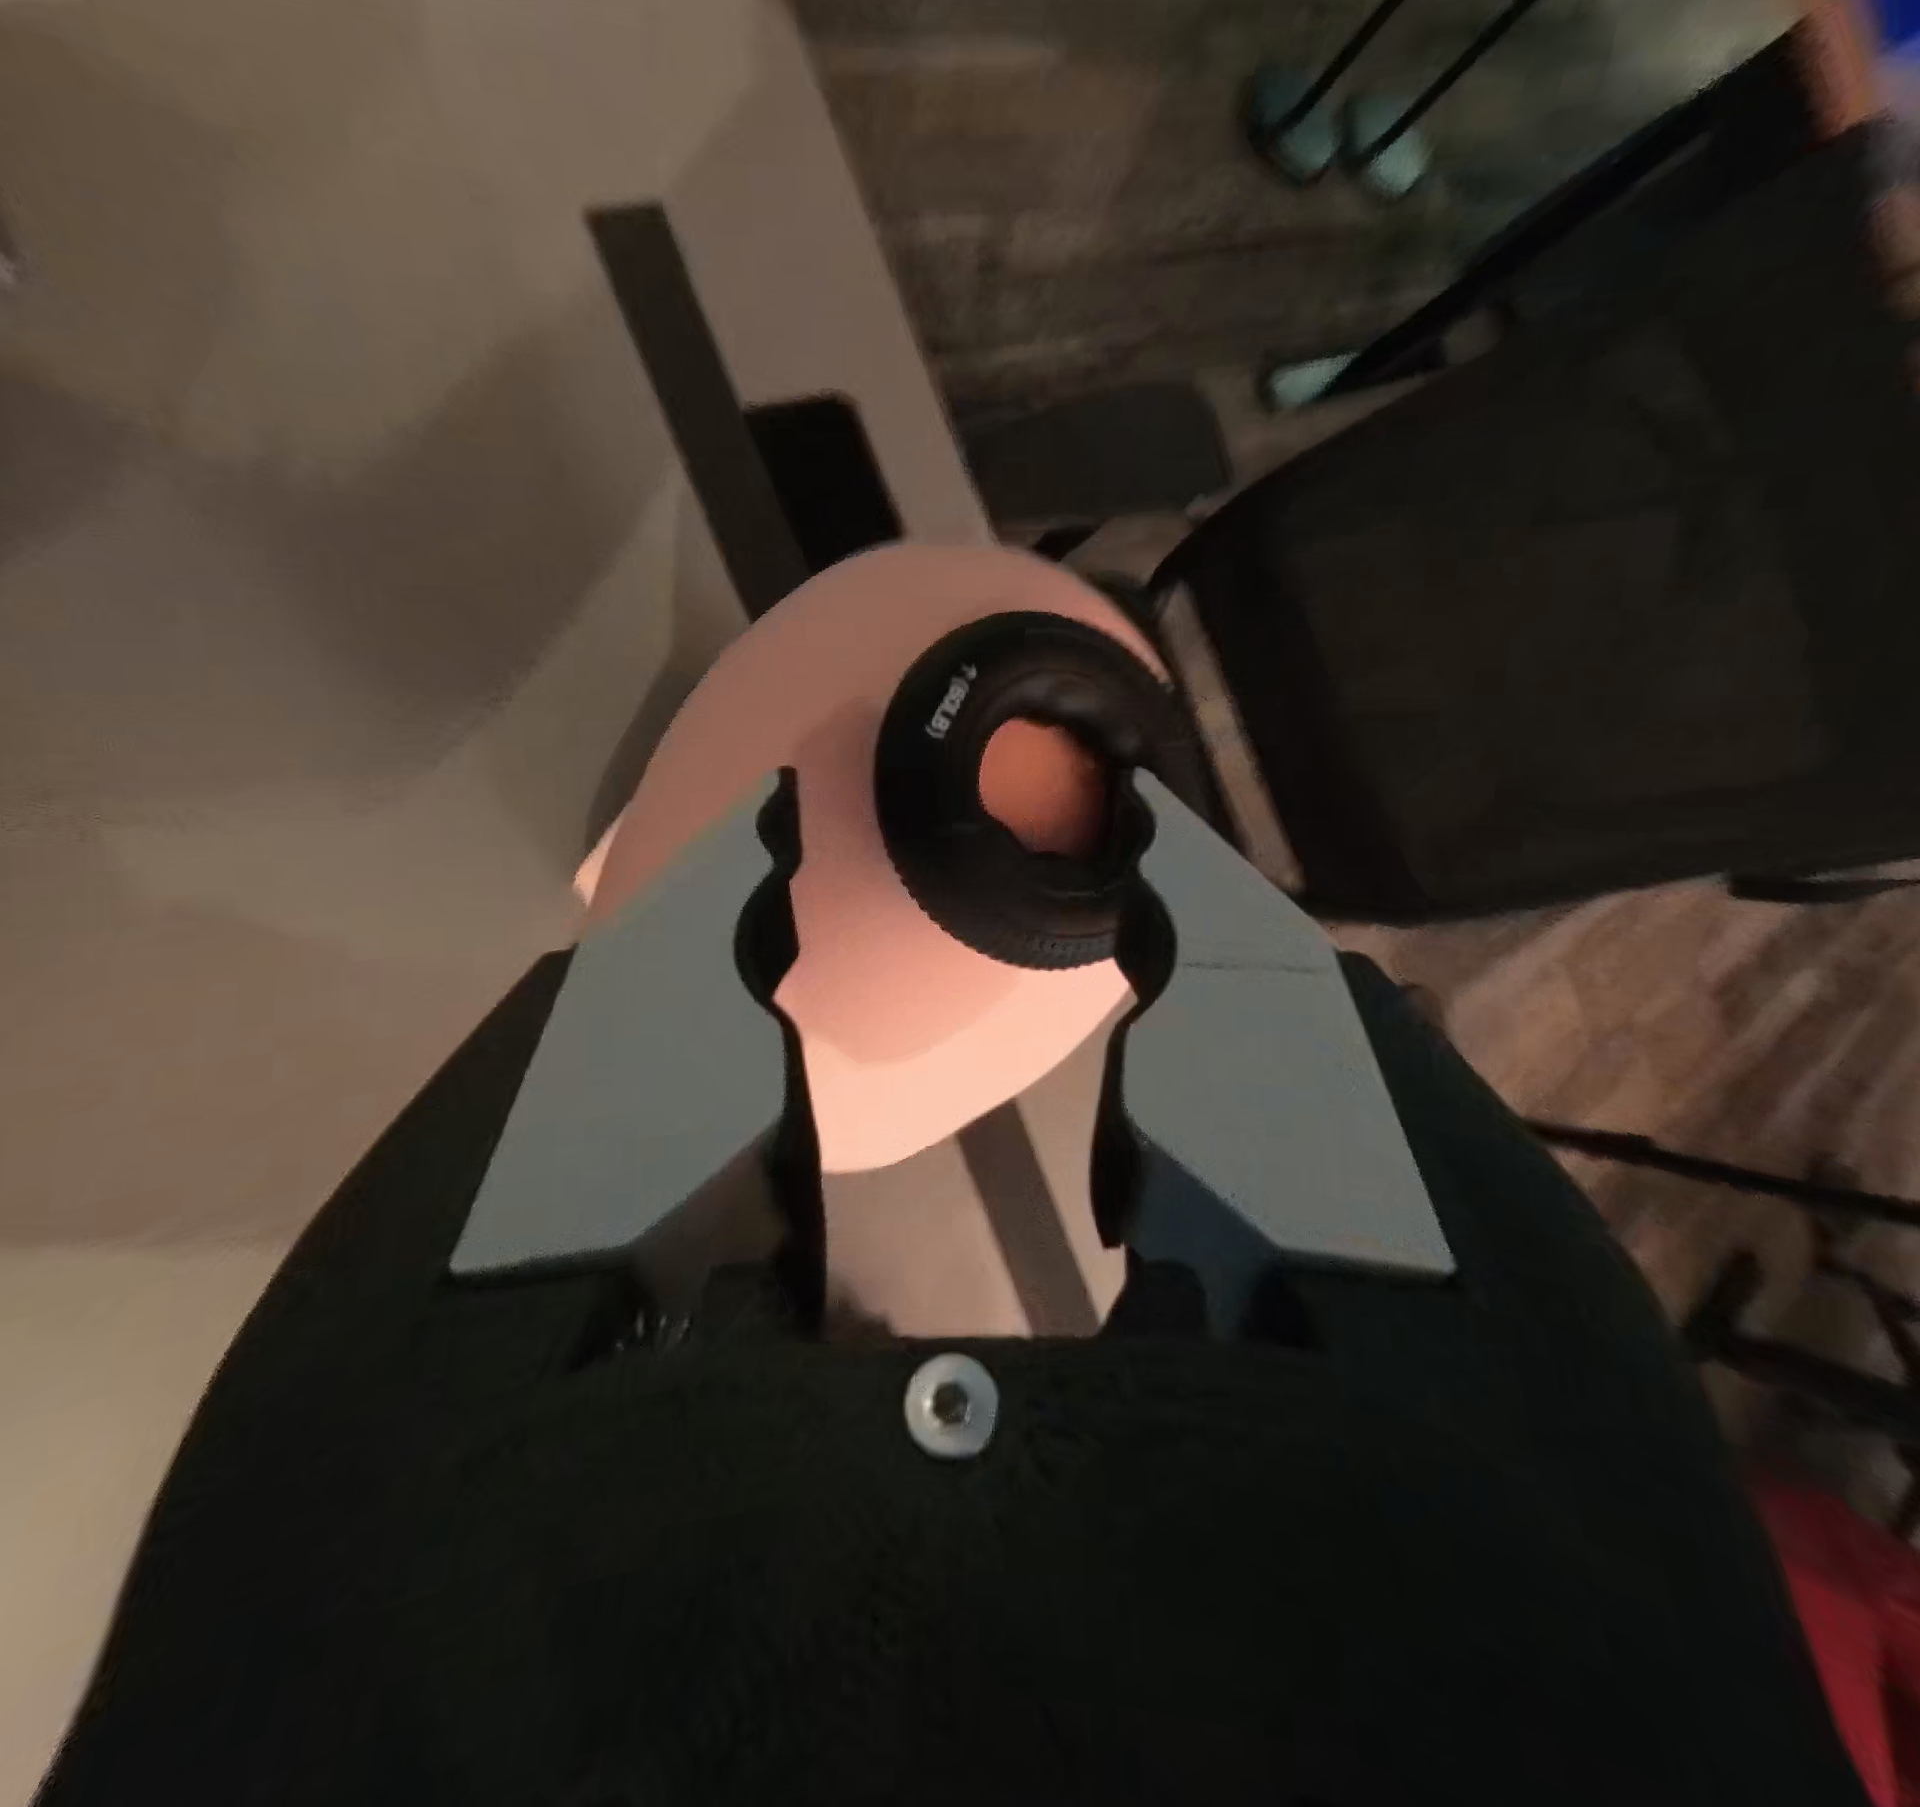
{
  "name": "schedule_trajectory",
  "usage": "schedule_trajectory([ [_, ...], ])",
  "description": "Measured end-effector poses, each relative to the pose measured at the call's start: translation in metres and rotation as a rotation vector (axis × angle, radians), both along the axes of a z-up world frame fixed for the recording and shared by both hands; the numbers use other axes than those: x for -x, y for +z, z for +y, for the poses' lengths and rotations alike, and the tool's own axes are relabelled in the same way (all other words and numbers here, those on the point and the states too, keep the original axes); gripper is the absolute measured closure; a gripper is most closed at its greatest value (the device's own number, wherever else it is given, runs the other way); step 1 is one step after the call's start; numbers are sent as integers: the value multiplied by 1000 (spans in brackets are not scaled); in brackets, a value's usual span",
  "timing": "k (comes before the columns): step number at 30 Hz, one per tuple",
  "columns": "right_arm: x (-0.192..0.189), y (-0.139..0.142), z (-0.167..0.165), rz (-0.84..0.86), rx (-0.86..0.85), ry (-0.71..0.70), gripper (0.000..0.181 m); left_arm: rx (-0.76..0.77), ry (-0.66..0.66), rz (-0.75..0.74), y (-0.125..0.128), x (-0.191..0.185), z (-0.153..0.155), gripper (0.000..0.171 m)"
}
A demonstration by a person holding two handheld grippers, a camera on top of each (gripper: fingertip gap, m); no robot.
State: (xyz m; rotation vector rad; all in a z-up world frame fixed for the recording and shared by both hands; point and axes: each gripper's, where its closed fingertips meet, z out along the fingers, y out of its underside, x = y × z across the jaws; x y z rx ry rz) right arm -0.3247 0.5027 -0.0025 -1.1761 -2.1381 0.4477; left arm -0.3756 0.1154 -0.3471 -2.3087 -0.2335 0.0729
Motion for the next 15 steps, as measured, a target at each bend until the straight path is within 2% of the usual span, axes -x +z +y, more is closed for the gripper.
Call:
schedule_trajectory([
  [3,-23,26,-18,339,17,4,123,4,1,0,0,-1,0,66],
  [5,-57,11,-30,500,36,-32,139,9,0,-1,0,-1,0,65],
  [6,-74,-13,-32,508,38,-69,148,12,0,-1,0,-2,0,65],
  [7,-90,-48,-30,461,38,-118,150,15,-3,-1,-1,-3,0,64],
  [9,-118,-139,-17,257,42,-243,154,15,-6,-1,-1,-4,1,64],
  [11,-139,-226,-6,59,115,-333,158,10,-10,-1,-1,-4,1,64],
  [13,-145,-282,0,-19,226,-399,157,5,-13,0,0,-4,2,64],
  [15,-145,-312,12,-39,305,-470,149,2,-13,0,0,-4,2,64],
])
